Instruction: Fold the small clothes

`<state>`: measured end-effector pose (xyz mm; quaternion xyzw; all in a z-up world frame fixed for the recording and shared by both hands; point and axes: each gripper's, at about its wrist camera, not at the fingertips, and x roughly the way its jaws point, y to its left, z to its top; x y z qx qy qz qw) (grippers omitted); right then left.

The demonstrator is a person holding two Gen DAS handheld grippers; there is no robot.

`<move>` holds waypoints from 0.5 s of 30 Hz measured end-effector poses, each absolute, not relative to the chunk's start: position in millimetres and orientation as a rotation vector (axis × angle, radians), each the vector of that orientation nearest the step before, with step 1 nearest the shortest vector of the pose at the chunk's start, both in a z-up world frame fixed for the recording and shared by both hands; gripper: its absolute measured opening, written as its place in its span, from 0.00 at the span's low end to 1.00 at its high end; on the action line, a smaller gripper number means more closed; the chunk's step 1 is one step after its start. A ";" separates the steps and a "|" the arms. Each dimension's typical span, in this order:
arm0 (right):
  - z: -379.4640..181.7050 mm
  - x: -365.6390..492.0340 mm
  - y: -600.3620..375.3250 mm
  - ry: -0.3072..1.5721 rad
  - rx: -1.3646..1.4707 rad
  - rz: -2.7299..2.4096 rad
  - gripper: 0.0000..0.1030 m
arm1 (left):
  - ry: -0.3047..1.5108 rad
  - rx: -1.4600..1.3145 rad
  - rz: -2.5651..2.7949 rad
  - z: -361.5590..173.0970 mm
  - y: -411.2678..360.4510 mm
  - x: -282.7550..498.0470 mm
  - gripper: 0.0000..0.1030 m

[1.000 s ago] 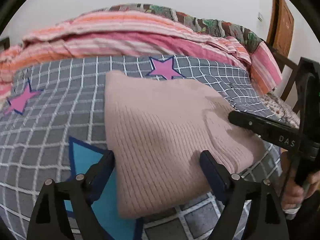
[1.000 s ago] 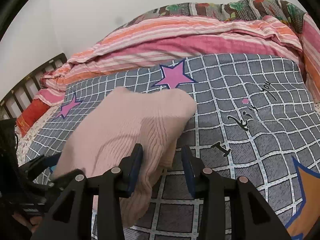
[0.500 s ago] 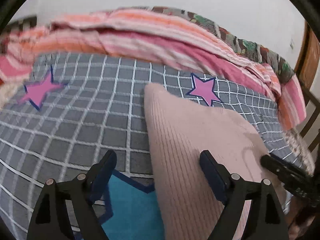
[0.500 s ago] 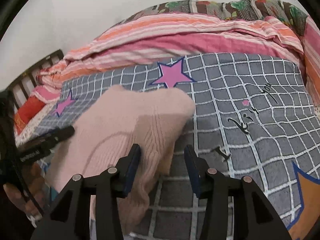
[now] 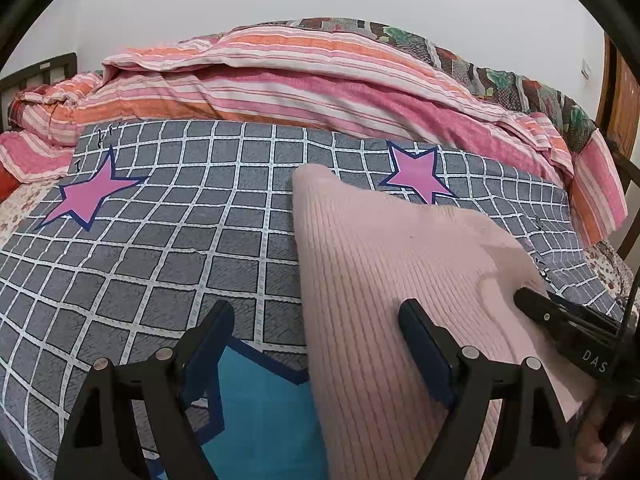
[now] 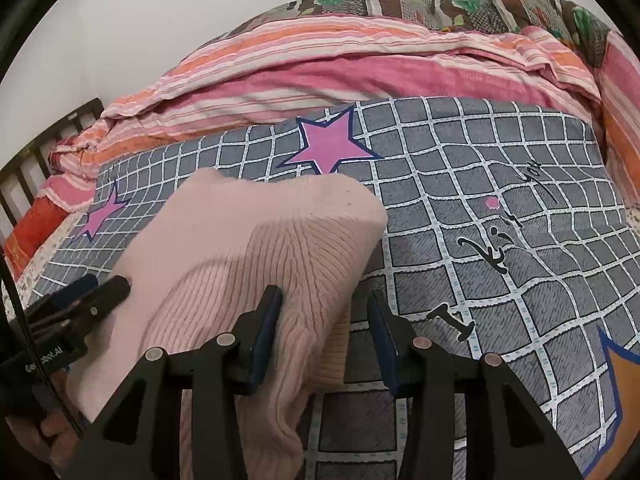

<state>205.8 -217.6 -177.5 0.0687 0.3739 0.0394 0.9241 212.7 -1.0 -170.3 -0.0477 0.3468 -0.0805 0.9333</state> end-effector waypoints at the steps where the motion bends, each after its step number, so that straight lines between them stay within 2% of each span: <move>1: -178.2 205.6 -218.1 0.767 0.143 0.081 0.41 | 0.708 -0.095 -0.163 -170.2 -1.3 212.4 0.82; 5: -179.4 204.6 -218.9 0.763 0.153 0.084 0.40 | 0.707 -0.095 -0.165 -169.8 -1.2 211.9 0.82; 7: -178.9 203.4 -218.0 0.759 0.159 0.113 0.30 | 0.708 -0.105 -0.171 -169.8 0.2 212.0 0.82; 9: -177.6 202.0 -215.5 0.753 0.144 0.112 0.28 | 0.708 -0.109 -0.173 -169.9 0.8 211.9 0.82; 11: -176.4 200.1 -213.0 0.741 0.135 0.124 0.17 | 0.706 -0.106 -0.170 -169.4 -0.1 211.3 0.82; 15: -174.0 197.9 -211.2 0.726 0.125 0.129 0.15 | 0.700 -0.099 -0.166 -168.6 -1.3 210.1 0.82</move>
